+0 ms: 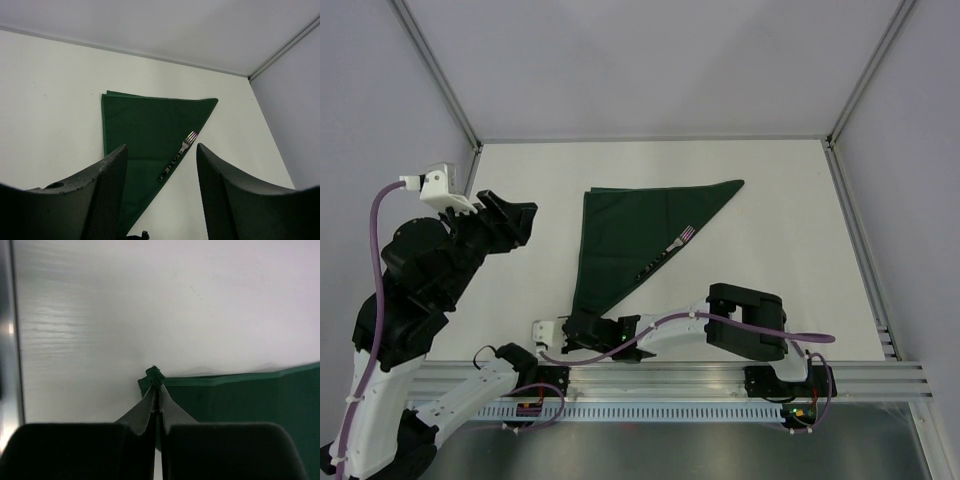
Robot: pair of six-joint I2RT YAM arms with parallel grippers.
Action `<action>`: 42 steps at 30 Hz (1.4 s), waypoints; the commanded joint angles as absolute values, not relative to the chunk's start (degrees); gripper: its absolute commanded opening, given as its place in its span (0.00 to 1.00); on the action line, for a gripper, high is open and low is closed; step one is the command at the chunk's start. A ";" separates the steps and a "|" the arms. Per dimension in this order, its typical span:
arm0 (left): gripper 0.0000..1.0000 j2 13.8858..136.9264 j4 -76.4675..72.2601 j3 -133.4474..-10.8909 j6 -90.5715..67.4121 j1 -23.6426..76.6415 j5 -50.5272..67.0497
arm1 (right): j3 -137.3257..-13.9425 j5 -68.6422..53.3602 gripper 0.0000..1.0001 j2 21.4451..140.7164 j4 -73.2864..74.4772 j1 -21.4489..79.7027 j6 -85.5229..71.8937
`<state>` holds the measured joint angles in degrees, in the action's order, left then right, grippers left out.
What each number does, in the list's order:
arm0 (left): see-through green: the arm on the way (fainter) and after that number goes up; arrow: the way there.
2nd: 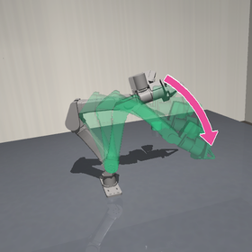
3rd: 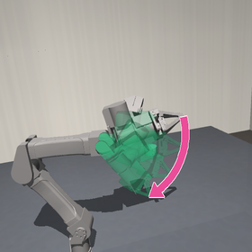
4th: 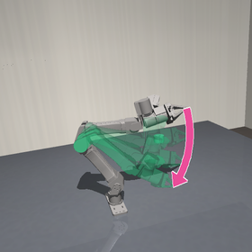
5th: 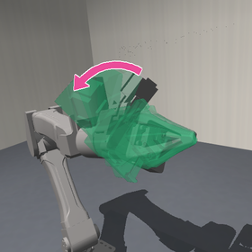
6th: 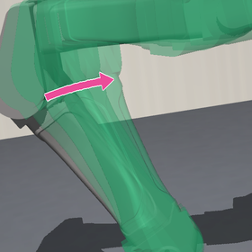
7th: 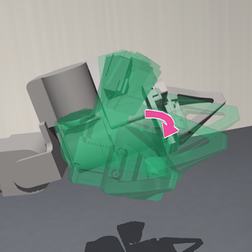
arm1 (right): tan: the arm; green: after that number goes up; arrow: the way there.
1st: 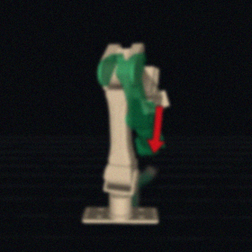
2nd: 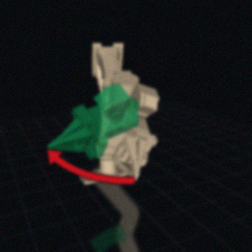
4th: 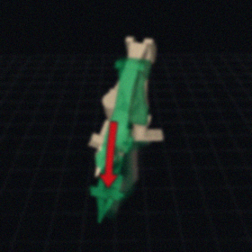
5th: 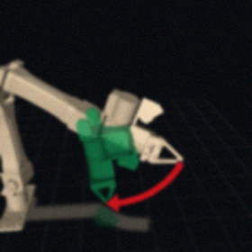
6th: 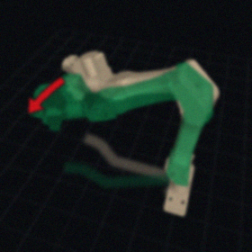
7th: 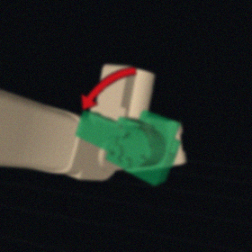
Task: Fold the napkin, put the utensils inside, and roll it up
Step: Fold the napkin
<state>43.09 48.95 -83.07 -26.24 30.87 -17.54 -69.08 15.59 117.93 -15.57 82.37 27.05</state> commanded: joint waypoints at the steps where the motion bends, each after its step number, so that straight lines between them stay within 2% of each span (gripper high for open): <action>1: 0.62 44.38 47.55 -82.97 -25.49 30.94 -16.26 | -71.28 18.10 0.04 113.91 -13.89 79.29 22.77; 9: 0.62 47.02 45.71 -82.97 -25.84 30.94 -14.24 | -70.23 19.77 0.01 108.11 -8.62 71.56 17.67; 27: 0.62 51.50 40.26 -80.51 -26.63 30.94 -8.70 | -63.72 18.63 0.01 97.82 2.72 48.88 10.72; 42: 0.62 53.88 37.89 -77.79 -26.89 30.94 -6.15 | -60.03 18.11 0.00 97.12 1.32 41.14 11.16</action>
<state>53.76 40.93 -78.32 -26.24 30.87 -8.21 -60.12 17.82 99.18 1.76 41.87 11.42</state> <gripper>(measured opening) 0.617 0.010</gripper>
